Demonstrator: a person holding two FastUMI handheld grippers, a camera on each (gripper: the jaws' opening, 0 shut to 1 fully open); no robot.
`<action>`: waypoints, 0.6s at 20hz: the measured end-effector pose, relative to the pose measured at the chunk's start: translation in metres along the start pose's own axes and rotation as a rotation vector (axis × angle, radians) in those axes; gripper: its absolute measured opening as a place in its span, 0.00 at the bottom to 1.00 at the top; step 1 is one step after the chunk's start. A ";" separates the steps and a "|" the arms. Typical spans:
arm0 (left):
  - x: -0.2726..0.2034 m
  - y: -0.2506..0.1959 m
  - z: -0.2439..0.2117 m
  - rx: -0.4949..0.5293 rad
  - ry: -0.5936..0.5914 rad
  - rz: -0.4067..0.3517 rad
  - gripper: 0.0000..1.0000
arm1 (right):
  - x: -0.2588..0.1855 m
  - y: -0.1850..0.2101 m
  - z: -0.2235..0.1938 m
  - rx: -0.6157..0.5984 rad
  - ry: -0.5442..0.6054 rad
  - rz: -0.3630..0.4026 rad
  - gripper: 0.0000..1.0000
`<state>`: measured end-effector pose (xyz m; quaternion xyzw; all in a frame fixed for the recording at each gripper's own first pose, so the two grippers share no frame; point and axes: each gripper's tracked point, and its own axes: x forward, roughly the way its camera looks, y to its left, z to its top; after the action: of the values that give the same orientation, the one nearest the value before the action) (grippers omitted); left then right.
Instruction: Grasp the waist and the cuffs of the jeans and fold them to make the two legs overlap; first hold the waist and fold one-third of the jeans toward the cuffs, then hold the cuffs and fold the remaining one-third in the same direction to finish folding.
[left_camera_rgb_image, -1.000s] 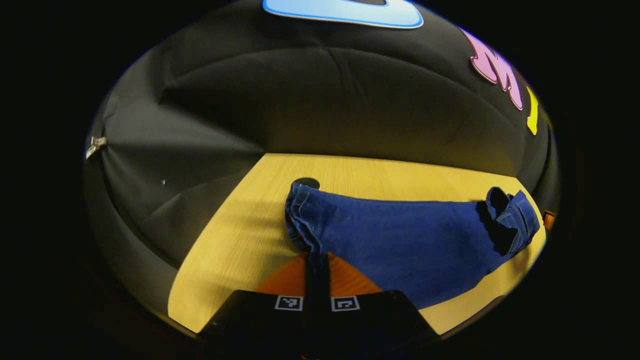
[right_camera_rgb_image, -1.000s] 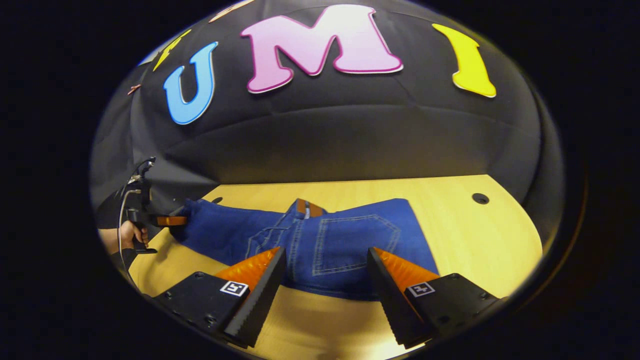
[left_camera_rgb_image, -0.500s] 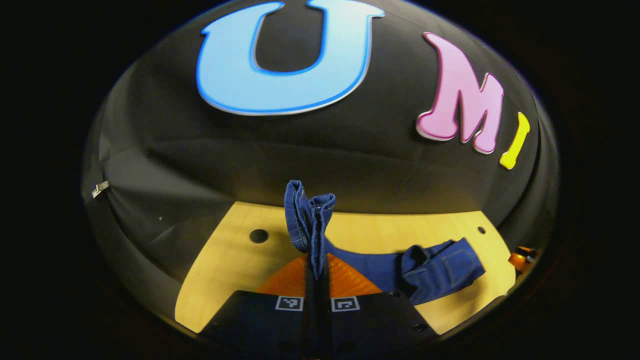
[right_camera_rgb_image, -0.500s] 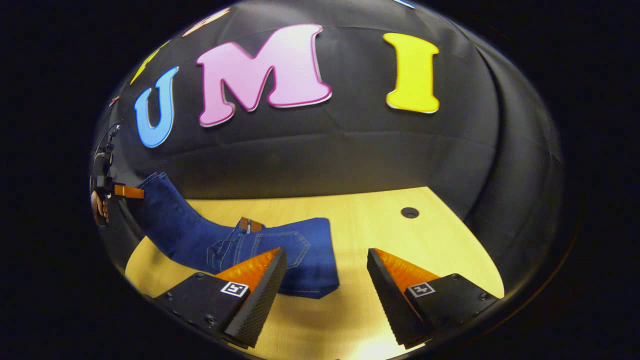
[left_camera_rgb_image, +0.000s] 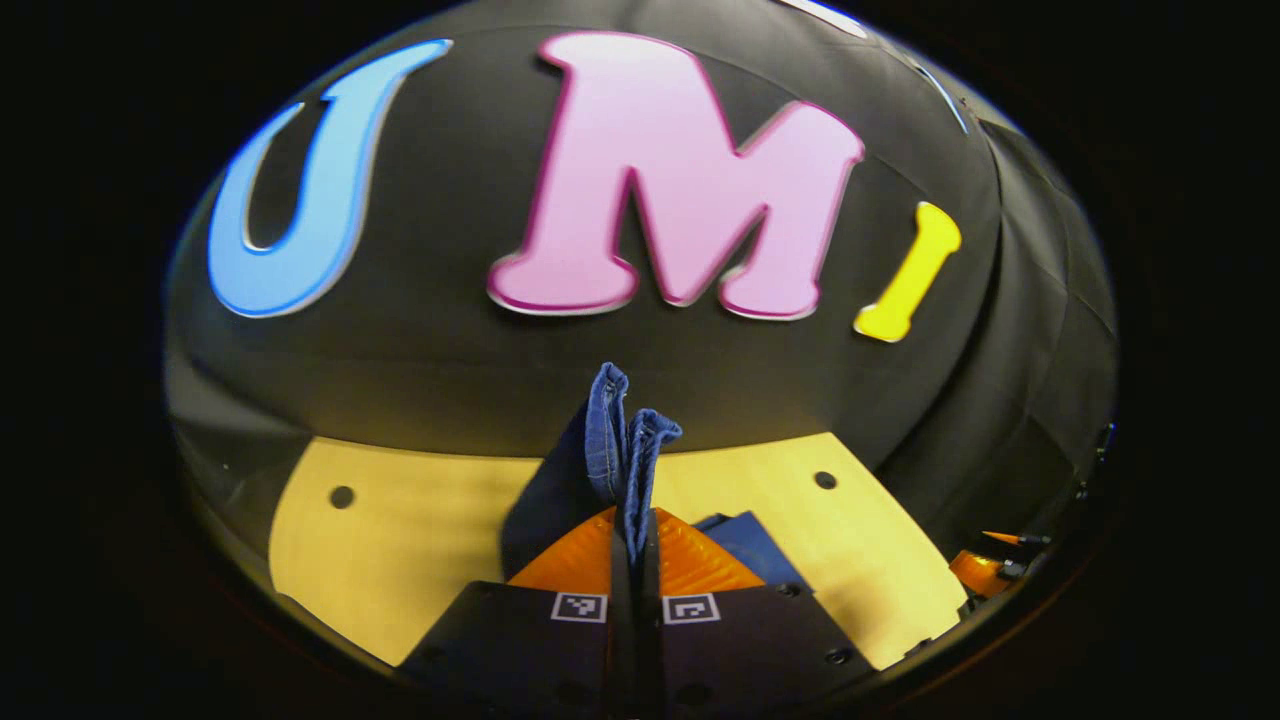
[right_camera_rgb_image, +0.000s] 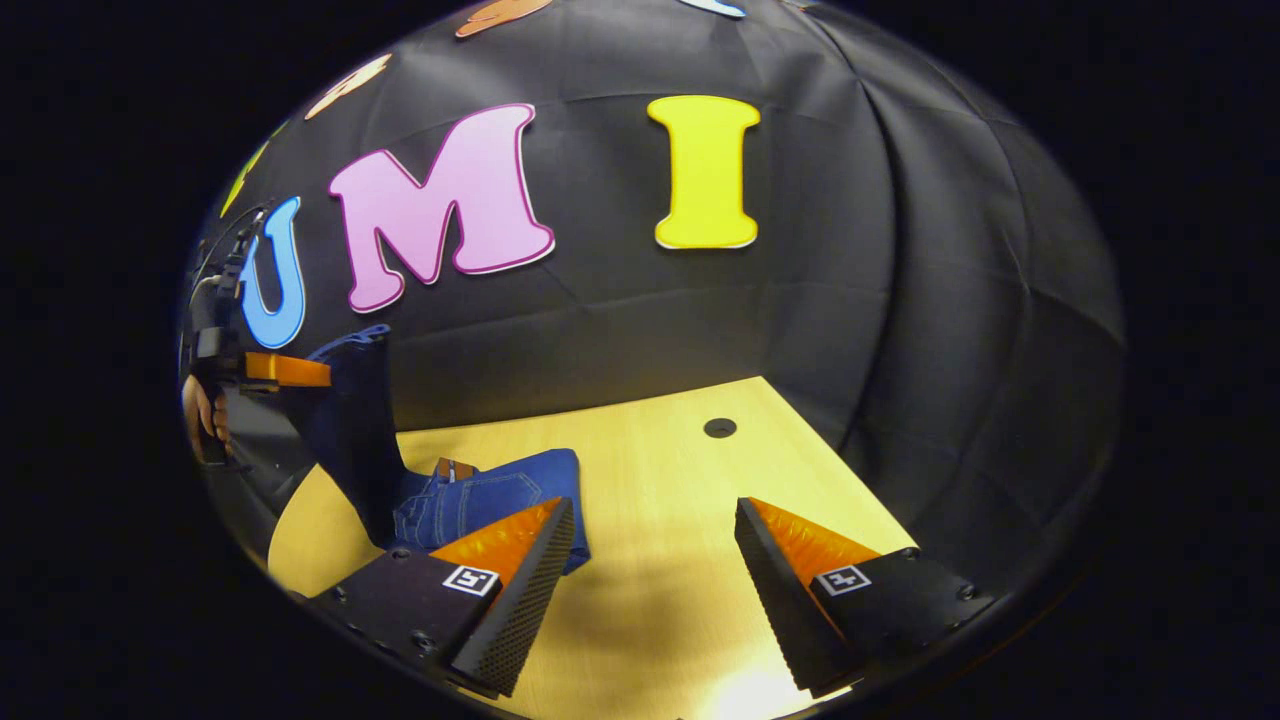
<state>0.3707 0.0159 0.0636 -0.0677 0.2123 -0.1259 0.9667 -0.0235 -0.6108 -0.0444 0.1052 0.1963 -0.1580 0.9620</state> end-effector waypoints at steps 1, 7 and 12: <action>0.015 -0.020 -0.010 -0.004 0.016 -0.028 0.06 | -0.005 -0.008 -0.001 0.005 0.001 -0.017 0.98; 0.090 -0.093 -0.084 -0.015 0.134 -0.068 0.06 | -0.035 -0.044 -0.026 0.085 0.045 -0.066 0.98; 0.125 -0.120 -0.136 0.009 0.241 -0.065 0.13 | -0.044 -0.054 -0.036 0.080 0.066 -0.106 0.98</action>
<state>0.3960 -0.1436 -0.0861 -0.0548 0.3240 -0.1655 0.9299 -0.0930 -0.6400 -0.0667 0.1384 0.2266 -0.2129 0.9403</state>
